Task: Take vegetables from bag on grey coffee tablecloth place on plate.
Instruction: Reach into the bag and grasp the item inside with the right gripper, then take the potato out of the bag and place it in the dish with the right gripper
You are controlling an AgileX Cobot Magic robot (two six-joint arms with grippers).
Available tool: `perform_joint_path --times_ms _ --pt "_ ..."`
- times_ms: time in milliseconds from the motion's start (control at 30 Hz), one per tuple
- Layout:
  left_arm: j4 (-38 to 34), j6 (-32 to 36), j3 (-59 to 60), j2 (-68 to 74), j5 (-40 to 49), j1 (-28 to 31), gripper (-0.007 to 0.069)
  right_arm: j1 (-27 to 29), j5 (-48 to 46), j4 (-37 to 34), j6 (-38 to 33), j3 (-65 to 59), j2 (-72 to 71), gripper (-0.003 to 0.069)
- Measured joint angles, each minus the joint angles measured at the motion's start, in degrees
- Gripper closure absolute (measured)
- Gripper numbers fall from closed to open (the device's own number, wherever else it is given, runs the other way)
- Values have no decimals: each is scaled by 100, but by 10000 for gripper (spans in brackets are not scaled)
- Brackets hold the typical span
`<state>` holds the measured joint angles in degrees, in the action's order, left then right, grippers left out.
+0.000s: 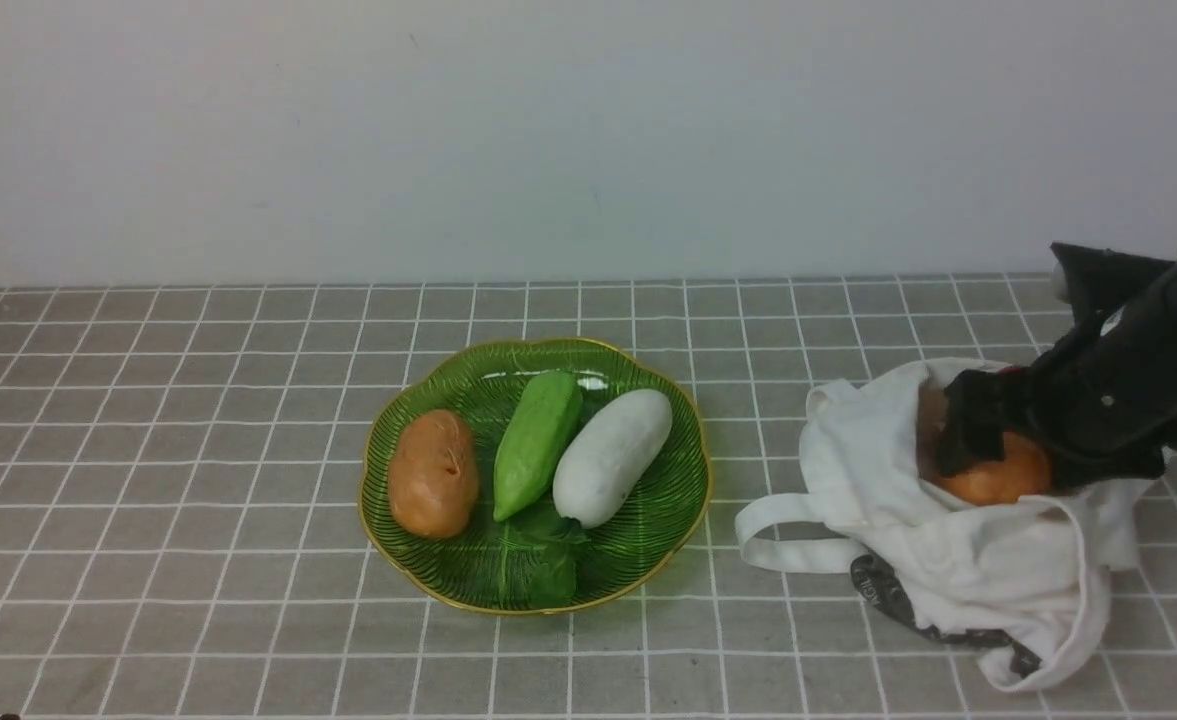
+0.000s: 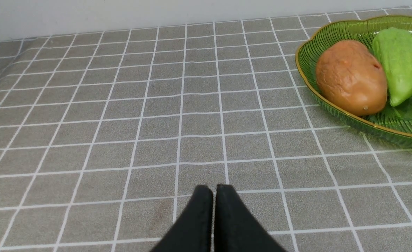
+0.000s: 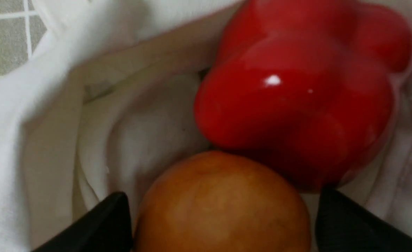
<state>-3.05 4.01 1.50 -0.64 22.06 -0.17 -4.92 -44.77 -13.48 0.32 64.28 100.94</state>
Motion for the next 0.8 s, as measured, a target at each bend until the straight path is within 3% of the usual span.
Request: perform_joint_path --times_ms 33,100,300,500,667,800 --pt "0 0 0 0 0 0 629 0 0 -7 -32 0 -1 49" --pt "0 0 0 0 0 0 629 0 -12 -25 -93 0 -1 144" --pt "0 0 0 0 0 0 629 0 -250 -20 -197 8 -202 140" --pt "0 0 0 0 0 0 629 0 -264 -65 -286 37 -1448 140" --pt "0 0 0 0 0 0 629 -33 170 -664 -391 44 -2160 140" --pt "0 0 0 0 0 0 629 -435 484 -1276 -759 44 -2340 140"
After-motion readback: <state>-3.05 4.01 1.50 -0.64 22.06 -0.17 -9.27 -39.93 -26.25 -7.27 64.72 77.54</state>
